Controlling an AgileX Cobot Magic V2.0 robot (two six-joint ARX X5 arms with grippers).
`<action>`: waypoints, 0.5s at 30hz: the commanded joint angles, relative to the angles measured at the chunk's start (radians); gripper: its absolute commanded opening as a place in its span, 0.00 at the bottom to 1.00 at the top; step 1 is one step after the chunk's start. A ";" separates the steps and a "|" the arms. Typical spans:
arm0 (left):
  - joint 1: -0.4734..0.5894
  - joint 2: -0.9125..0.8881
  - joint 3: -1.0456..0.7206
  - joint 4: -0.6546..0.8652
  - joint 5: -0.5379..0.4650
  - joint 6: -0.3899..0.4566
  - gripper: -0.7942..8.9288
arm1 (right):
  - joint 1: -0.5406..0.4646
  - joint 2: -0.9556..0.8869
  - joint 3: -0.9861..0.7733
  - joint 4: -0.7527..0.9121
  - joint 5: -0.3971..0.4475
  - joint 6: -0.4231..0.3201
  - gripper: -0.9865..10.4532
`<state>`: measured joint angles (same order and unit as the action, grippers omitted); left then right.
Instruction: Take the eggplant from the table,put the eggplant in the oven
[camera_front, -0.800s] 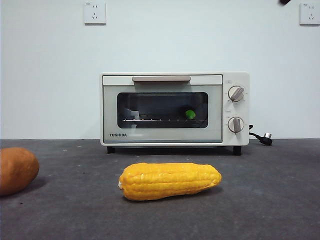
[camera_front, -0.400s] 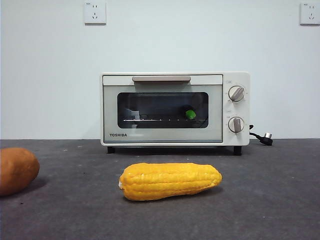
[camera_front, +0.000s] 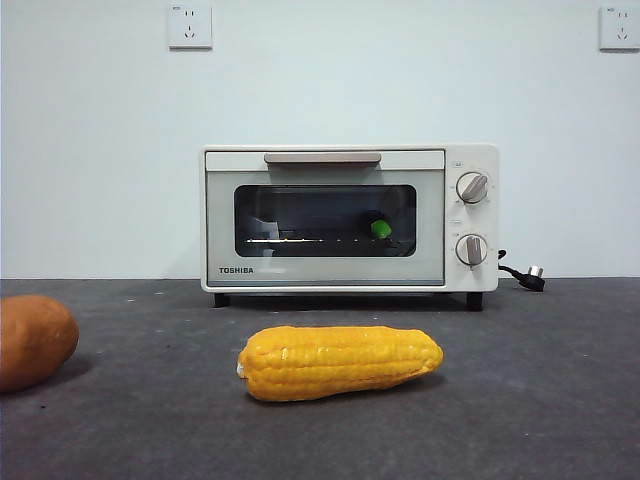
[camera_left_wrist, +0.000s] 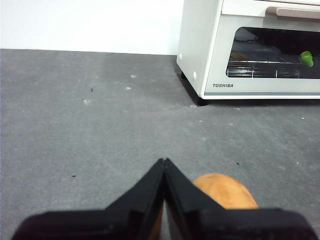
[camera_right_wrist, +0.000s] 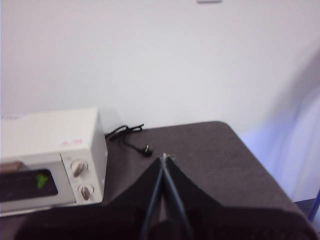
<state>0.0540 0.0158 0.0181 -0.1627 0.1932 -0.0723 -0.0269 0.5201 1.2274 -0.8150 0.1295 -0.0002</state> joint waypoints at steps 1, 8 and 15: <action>-0.002 0.000 -0.010 0.006 -0.003 -0.006 0.08 | -0.002 -0.067 -0.152 0.071 -0.036 0.000 0.09; -0.002 0.000 -0.010 0.006 -0.003 -0.006 0.08 | -0.002 -0.231 -0.529 0.322 -0.166 0.000 0.09; -0.002 0.000 -0.010 0.006 -0.003 -0.006 0.08 | -0.001 -0.348 -0.813 0.479 -0.175 -0.001 0.09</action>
<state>0.0540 0.0158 0.0181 -0.1627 0.1932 -0.0723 -0.0269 0.1837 0.4431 -0.3561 -0.0425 -0.0002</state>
